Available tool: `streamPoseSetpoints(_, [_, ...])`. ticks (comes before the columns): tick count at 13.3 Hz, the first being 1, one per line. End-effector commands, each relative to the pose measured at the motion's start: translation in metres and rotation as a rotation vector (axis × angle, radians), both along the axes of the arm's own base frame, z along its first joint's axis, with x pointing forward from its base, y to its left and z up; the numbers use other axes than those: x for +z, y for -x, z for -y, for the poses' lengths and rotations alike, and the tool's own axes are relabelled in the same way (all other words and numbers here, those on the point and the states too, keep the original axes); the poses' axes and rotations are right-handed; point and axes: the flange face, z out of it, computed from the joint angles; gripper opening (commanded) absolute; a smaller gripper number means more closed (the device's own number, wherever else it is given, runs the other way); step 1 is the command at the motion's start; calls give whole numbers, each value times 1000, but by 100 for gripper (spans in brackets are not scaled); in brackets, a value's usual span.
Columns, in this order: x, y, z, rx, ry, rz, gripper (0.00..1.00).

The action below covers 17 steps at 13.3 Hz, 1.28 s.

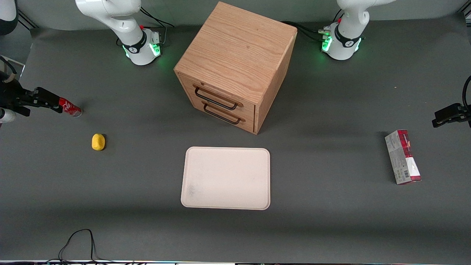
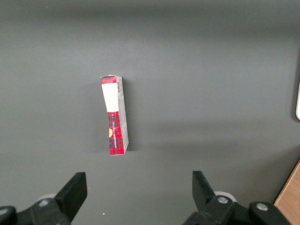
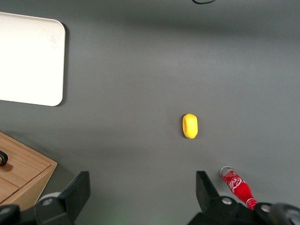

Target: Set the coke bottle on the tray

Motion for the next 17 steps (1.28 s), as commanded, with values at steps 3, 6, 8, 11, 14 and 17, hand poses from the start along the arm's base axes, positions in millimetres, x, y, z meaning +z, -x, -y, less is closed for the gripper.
streamPoseSetpoints(3, [8, 6, -2, -23, 9, 4, 100])
streamPoseSetpoints(6, [5, 6, -4, -17, 8, -9, 100])
streamPoseSetpoints(8, [4, 7, -3, -18, 7, -15, 100])
streamPoseSetpoints(11, [10, 12, -1, -20, 7, -10, 100])
streamPoseSetpoints(14, [23, 31, 13, -37, 7, -17, 100])
streamPoseSetpoints(17, [28, 73, 47, -86, 10, -31, 100])
